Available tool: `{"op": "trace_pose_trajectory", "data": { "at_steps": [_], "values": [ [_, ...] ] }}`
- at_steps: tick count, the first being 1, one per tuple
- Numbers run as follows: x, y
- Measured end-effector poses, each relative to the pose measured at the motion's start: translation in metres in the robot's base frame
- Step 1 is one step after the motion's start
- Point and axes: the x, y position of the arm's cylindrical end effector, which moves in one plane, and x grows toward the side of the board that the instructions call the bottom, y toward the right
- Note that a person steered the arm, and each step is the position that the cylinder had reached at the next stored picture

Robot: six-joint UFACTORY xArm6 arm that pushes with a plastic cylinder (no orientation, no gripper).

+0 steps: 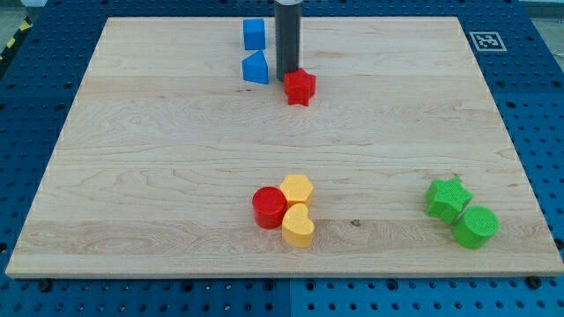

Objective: Push the red star above the hexagon

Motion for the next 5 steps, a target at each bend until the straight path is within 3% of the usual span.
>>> {"op": "trace_pose_trajectory", "data": {
  "at_steps": [2, 5],
  "values": [
    [0.017, 0.054],
    [0.035, 0.014]
  ]
}}
